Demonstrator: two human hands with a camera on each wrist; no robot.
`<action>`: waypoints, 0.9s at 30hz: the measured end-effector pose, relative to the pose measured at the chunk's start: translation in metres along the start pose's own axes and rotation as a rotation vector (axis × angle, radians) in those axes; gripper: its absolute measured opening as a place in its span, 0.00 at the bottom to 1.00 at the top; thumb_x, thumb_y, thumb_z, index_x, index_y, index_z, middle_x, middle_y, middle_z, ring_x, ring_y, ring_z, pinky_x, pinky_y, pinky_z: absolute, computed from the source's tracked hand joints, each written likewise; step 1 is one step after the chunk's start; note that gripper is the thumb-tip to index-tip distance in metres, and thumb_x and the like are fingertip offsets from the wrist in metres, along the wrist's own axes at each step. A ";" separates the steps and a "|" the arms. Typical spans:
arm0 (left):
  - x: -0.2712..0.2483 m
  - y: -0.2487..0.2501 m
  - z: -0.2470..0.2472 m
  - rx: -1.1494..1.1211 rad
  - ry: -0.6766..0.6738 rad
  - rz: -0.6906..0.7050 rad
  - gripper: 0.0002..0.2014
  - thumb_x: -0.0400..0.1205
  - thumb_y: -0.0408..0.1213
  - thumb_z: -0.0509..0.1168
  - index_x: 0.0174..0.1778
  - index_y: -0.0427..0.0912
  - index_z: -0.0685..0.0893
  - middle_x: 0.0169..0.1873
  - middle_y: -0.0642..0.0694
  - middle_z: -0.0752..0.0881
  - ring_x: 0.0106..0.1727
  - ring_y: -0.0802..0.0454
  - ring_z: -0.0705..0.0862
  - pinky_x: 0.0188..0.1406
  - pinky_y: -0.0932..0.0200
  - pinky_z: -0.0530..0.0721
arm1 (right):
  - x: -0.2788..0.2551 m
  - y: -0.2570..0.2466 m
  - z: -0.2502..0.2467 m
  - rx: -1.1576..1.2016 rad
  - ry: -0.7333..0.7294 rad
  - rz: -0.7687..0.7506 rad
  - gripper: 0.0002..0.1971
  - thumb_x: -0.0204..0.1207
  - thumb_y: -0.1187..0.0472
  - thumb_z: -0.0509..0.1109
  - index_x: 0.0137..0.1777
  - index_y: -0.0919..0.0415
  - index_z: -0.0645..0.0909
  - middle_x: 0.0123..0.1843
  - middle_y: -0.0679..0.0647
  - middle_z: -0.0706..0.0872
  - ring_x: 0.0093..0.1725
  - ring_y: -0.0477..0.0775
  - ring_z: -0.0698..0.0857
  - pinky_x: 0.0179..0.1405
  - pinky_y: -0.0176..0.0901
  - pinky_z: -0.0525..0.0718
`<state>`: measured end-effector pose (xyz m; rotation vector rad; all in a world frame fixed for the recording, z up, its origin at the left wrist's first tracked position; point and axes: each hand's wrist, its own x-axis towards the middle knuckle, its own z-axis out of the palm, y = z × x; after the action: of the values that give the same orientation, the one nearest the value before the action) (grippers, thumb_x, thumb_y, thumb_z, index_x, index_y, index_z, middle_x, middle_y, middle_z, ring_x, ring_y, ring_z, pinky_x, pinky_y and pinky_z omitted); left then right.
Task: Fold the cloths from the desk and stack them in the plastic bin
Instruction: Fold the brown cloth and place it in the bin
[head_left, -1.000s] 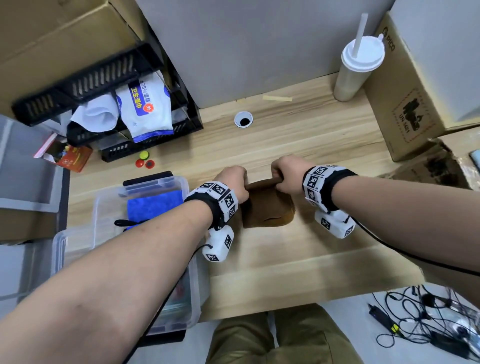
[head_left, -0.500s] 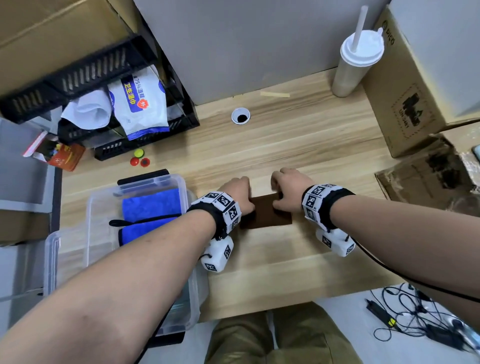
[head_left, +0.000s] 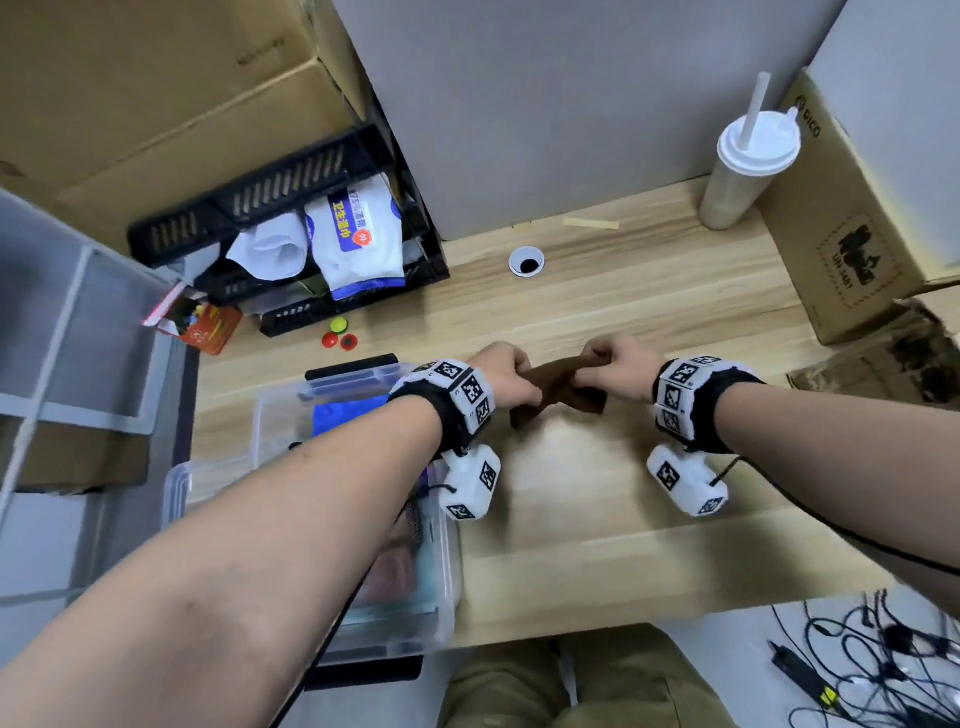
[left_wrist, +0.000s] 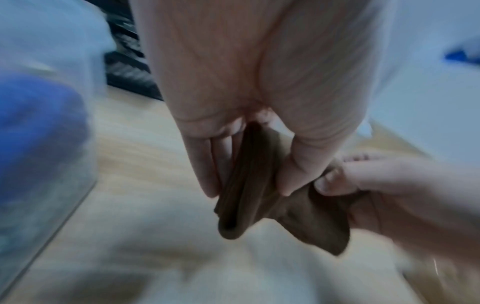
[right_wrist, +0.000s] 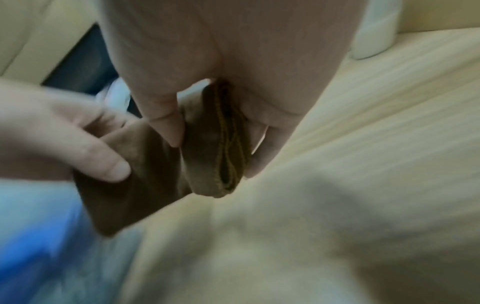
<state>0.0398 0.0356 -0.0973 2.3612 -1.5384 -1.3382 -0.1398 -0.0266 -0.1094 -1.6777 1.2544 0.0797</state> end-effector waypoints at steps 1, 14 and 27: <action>-0.009 0.001 -0.020 -0.123 0.056 -0.023 0.09 0.70 0.38 0.76 0.39 0.44 0.82 0.34 0.47 0.84 0.36 0.49 0.81 0.34 0.62 0.78 | -0.002 -0.017 -0.006 0.099 0.043 -0.002 0.07 0.71 0.59 0.76 0.36 0.55 0.81 0.31 0.50 0.83 0.34 0.51 0.81 0.32 0.37 0.77; -0.120 -0.116 -0.150 -0.345 0.232 -0.322 0.14 0.73 0.35 0.76 0.35 0.40 0.75 0.30 0.37 0.81 0.32 0.41 0.83 0.34 0.44 0.89 | -0.014 -0.194 0.060 -0.126 -0.173 -0.145 0.09 0.73 0.56 0.78 0.41 0.59 0.81 0.36 0.54 0.87 0.31 0.44 0.89 0.31 0.29 0.85; -0.107 -0.185 -0.091 -0.145 0.303 -0.284 0.16 0.68 0.42 0.79 0.35 0.41 0.78 0.36 0.36 0.90 0.38 0.39 0.91 0.38 0.40 0.91 | -0.010 -0.216 0.140 -0.713 -0.128 -0.182 0.09 0.73 0.61 0.72 0.50 0.63 0.78 0.46 0.59 0.87 0.46 0.62 0.88 0.35 0.44 0.81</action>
<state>0.2209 0.1744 -0.0527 2.6094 -1.0243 -1.0232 0.0838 0.0739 -0.0319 -2.3407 1.0258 0.5700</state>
